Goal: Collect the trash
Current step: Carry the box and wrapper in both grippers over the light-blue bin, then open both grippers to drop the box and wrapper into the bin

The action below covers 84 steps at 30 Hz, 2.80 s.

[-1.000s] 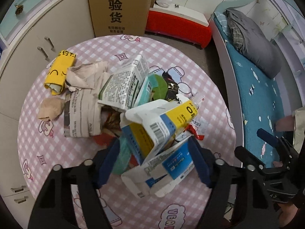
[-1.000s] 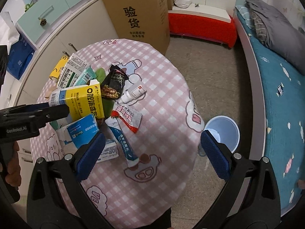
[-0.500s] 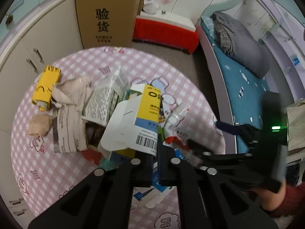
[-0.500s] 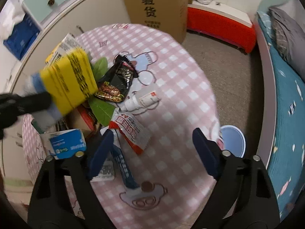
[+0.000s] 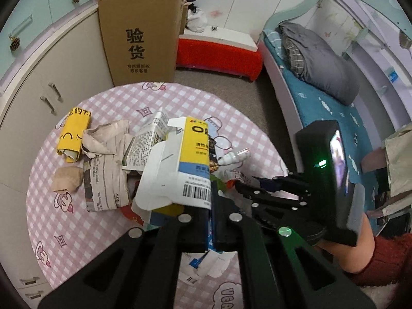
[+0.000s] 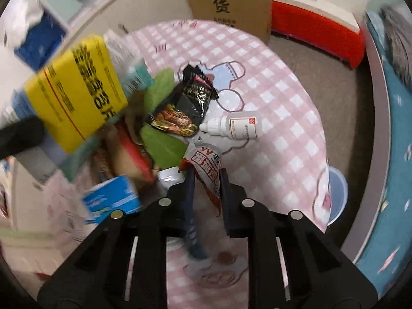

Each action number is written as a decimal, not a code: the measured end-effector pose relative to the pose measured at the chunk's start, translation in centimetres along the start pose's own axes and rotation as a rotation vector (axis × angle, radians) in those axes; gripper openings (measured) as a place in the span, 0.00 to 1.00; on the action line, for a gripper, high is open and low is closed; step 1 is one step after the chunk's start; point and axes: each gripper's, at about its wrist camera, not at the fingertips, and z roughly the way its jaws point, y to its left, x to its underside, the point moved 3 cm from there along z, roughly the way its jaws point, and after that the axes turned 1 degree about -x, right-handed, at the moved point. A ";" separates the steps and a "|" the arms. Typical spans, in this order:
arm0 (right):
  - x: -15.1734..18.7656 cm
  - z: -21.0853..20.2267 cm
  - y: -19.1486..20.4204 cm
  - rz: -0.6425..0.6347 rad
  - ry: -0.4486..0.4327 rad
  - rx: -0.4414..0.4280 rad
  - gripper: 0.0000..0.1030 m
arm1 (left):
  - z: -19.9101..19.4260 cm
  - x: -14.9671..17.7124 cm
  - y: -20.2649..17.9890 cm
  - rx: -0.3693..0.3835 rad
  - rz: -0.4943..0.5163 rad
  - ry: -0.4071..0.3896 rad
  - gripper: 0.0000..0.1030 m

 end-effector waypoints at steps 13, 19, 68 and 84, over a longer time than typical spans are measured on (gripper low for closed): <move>5.7 -14.0 -3.8 0.345 -0.287 0.047 0.18 | -5.6 0.3 -7.5 0.165 0.225 -0.078 0.01; 8.5 -18.1 -11.9 0.452 -0.326 0.125 0.18 | -3.3 -0.9 -15.5 0.218 0.319 -0.034 0.01; 11.9 -26.8 -33.9 0.517 -0.379 0.248 0.64 | 12.7 -6.7 -40.2 0.105 0.308 0.214 0.70; 7.6 -20.0 -19.2 0.300 -0.300 0.127 0.65 | 5.0 -1.5 -22.4 0.028 0.075 0.147 0.73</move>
